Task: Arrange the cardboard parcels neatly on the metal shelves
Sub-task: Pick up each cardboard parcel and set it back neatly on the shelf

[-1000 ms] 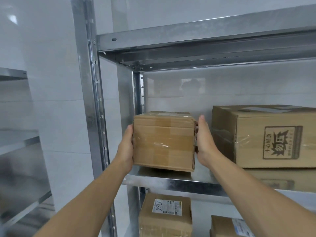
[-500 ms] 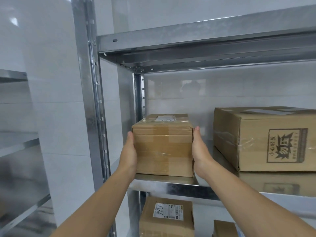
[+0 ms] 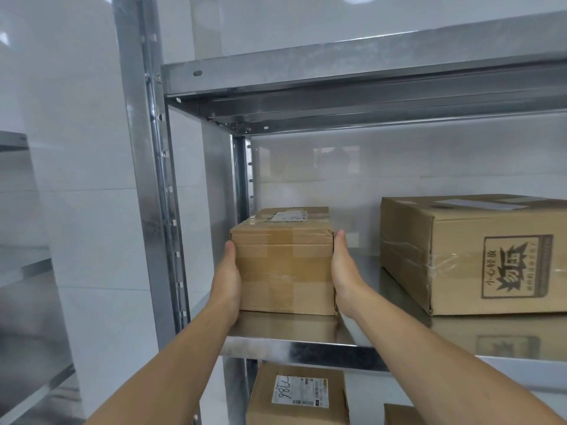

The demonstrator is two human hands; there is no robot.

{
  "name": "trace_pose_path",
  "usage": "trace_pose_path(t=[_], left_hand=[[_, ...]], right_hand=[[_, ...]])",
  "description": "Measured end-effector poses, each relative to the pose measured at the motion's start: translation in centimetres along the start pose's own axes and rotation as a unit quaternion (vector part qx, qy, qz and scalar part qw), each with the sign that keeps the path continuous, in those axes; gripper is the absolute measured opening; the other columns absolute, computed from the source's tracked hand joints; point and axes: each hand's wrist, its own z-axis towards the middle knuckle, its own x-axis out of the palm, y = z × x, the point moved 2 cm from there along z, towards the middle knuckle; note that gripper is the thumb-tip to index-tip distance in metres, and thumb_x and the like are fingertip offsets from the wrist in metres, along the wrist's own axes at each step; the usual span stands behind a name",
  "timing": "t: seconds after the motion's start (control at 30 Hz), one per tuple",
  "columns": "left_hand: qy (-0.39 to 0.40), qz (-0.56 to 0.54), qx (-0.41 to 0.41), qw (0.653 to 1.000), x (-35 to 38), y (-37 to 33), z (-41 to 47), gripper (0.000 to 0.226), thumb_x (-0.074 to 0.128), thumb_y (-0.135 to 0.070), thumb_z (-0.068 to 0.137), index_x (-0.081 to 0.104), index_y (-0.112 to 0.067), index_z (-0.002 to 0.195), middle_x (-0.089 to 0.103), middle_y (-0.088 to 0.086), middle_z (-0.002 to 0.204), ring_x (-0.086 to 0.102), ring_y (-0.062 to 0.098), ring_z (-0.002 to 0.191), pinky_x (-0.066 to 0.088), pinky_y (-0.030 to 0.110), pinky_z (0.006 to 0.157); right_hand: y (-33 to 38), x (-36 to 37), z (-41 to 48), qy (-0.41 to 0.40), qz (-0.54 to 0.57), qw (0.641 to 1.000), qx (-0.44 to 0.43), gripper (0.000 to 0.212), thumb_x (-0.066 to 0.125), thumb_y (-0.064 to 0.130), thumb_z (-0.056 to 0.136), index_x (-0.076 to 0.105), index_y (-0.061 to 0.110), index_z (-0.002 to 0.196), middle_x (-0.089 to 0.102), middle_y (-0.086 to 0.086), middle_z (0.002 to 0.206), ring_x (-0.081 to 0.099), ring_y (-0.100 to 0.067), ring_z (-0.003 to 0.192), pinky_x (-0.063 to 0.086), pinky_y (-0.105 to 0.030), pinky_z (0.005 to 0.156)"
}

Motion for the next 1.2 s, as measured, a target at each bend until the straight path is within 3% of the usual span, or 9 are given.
trace_pose_path(t=[0.13, 0.27, 0.33, 0.4, 0.53, 0.63, 1.07, 1.13, 1.2], left_hand=[[0.015, -0.001, 0.008, 1.0, -0.2, -0.2, -0.2, 0.045, 0.036, -0.067, 0.101, 0.062, -0.033, 0.116, 0.07, -0.002, 0.111, 0.065, 0.021, 0.107, 0.049, 0.048, 0.104], [0.006, 0.016, 0.077, 0.997, 0.0, -2.8, -1.0, 0.039, 0.033, -0.051, 0.108, 0.064, -0.028, 0.115, 0.068, -0.011, 0.101, 0.062, 0.001, 0.087, 0.048, 0.016, 0.067], [-0.018, 0.039, 0.146, 0.988, 0.2, -5.1, -1.5, 0.042, 0.035, -0.047, 0.109, 0.055, -0.025, 0.139, 0.063, -0.01, 0.127, 0.059, 0.0, 0.109, 0.041, 0.012, 0.09], [-0.036, 0.08, 0.219, 0.972, 1.1, -7.0, -2.1, 0.049, 0.037, -0.045, 0.108, 0.046, -0.025, 0.152, 0.05, -0.008, 0.151, 0.045, 0.009, 0.138, 0.029, 0.026, 0.115], [-0.006, 0.111, 0.311, 0.944, 6.4, -9.4, -4.9, 0.038, 0.04, -0.034, 0.109, 0.053, -0.027, 0.144, 0.054, -0.011, 0.146, 0.045, 0.006, 0.134, 0.032, 0.024, 0.11], [0.035, 0.106, 0.328, 0.938, 11.3, -9.7, -6.5, 0.04, 0.041, -0.037, 0.107, 0.055, -0.027, 0.144, 0.056, -0.008, 0.145, 0.047, 0.01, 0.136, 0.032, 0.034, 0.119], [0.1, 0.041, 0.109, 0.988, 27.8, -1.5, -11.3, 0.054, 0.037, -0.051, 0.107, 0.046, -0.02, 0.15, 0.048, 0.0, 0.153, 0.042, 0.022, 0.142, 0.027, 0.042, 0.121], [0.102, 0.035, 0.072, 0.992, 28.8, 0.2, -11.9, 0.048, 0.035, -0.053, 0.107, 0.059, -0.02, 0.133, 0.062, 0.001, 0.133, 0.056, 0.02, 0.124, 0.036, 0.039, 0.111], [0.103, 0.021, 0.027, 0.994, 29.6, 1.6, -12.7, 0.045, 0.034, -0.054, 0.107, 0.065, -0.021, 0.107, 0.069, 0.0, 0.099, 0.063, 0.014, 0.091, 0.049, 0.032, 0.085]], right_hand=[[0.1, -0.1, 0.1, -0.008, -0.003, 1.0, -0.001, 0.08, 0.016, 0.08, 0.096, 0.026, 0.036, 0.162, 0.034, 0.001, 0.165, 0.031, -0.021, 0.152, 0.02, -0.048, 0.127], [1.7, -1.0, -0.8, -0.031, -0.018, 0.999, -0.038, 0.068, 0.016, 0.067, 0.104, 0.025, 0.033, 0.162, 0.03, 0.003, 0.167, 0.027, -0.02, 0.154, 0.019, -0.04, 0.124], [3.1, -2.0, -1.3, -0.051, -0.04, 0.996, -0.056, 0.065, 0.018, 0.062, 0.107, 0.026, 0.029, 0.163, 0.027, 0.003, 0.168, 0.022, -0.022, 0.155, 0.016, -0.042, 0.125], [4.8, -3.3, -1.6, -0.062, -0.065, 0.993, -0.076, 0.062, 0.023, 0.056, 0.109, 0.029, 0.023, 0.161, 0.03, 0.0, 0.167, 0.025, -0.023, 0.154, 0.018, -0.042, 0.124], [8.6, -7.1, -3.1, -0.098, -0.095, 0.98, -0.141, 0.056, 0.032, 0.047, 0.11, 0.038, 0.017, 0.157, 0.039, -0.001, 0.162, 0.035, -0.023, 0.149, 0.025, -0.037, 0.118], [11.4, -9.7, -4.5, -0.109, -0.12, 0.969, -0.188, 0.054, 0.032, 0.047, 0.11, 0.045, 0.017, 0.153, 0.046, -0.001, 0.157, 0.041, -0.024, 0.145, 0.028, -0.037, 0.118], [14.9, -30.9, -9.7, -0.235, -0.166, 0.939, -0.187, 0.053, 0.025, 0.044, 0.112, 0.036, 0.019, 0.157, 0.043, 0.003, 0.152, 0.039, -0.02, 0.138, 0.027, -0.037, 0.115], [14.0, -34.4, -9.4, -0.273, -0.158, 0.932, -0.18, 0.048, 0.026, 0.04, 0.112, 0.048, 0.015, 0.147, 0.052, -0.005, 0.139, 0.046, -0.028, 0.131, 0.032, -0.042, 0.114], [12.9, -37.2, -8.6, -0.277, -0.15, 0.936, -0.154, 0.038, 0.023, 0.034, 0.11, 0.057, 0.018, 0.115, 0.055, -0.006, 0.115, 0.049, -0.03, 0.114, 0.038, -0.043, 0.104]])
